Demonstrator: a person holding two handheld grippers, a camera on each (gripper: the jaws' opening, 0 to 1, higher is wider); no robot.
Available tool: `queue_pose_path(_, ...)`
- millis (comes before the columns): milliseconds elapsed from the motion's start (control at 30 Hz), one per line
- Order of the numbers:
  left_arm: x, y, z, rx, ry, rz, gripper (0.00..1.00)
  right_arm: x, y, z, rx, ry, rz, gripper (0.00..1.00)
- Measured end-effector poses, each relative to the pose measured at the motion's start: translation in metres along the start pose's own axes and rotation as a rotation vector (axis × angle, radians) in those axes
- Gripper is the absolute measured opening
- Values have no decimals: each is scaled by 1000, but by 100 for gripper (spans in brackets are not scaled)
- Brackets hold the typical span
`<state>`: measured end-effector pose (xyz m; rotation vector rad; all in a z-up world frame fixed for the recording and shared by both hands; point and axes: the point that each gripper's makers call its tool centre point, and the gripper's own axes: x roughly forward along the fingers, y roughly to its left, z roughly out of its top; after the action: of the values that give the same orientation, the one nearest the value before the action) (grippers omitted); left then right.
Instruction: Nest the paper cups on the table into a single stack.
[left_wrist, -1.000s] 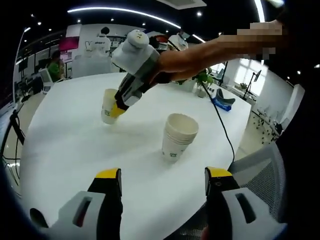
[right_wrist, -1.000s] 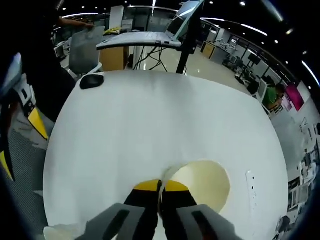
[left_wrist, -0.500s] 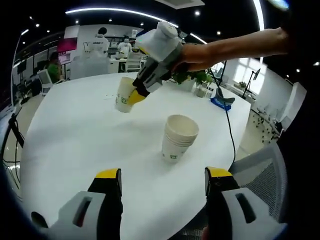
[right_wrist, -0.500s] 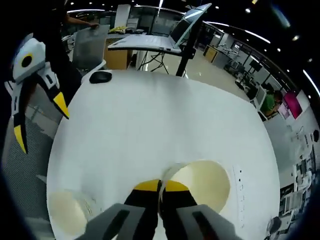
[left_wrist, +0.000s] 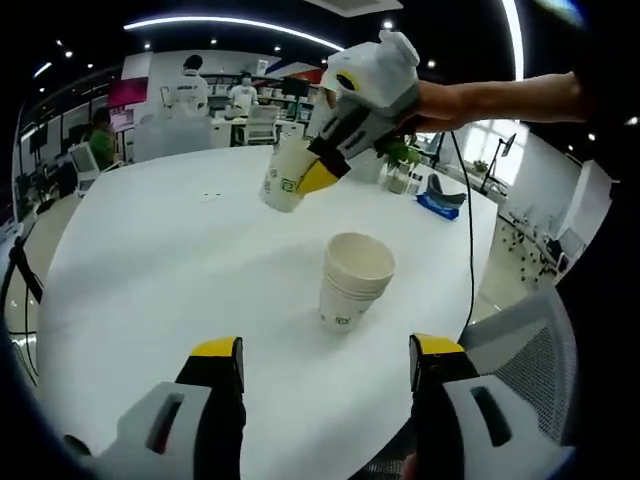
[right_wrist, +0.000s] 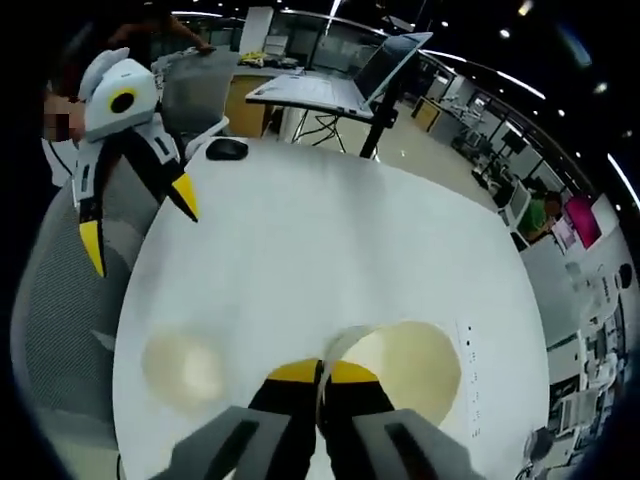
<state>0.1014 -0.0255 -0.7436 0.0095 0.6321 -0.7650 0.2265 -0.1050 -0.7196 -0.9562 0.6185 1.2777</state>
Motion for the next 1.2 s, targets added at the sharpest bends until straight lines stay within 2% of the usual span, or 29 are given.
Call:
queue_pose_path(167,2,-2,0,8,4,-8,65,-17,19,8,-39,-16,11,0)
queue_pose_path(533,3,-3,3,24,5,-12,65,-36,53,15,-75,-28,29,0)
queue_pose_path(767,1,-5,4,27,4,-14,65,-43,82,11,-91,-27,49,0)
queue_pose_path(1200,3,-12,5,37,7,-27,65,-47,114,8,-117,-12,90,0)
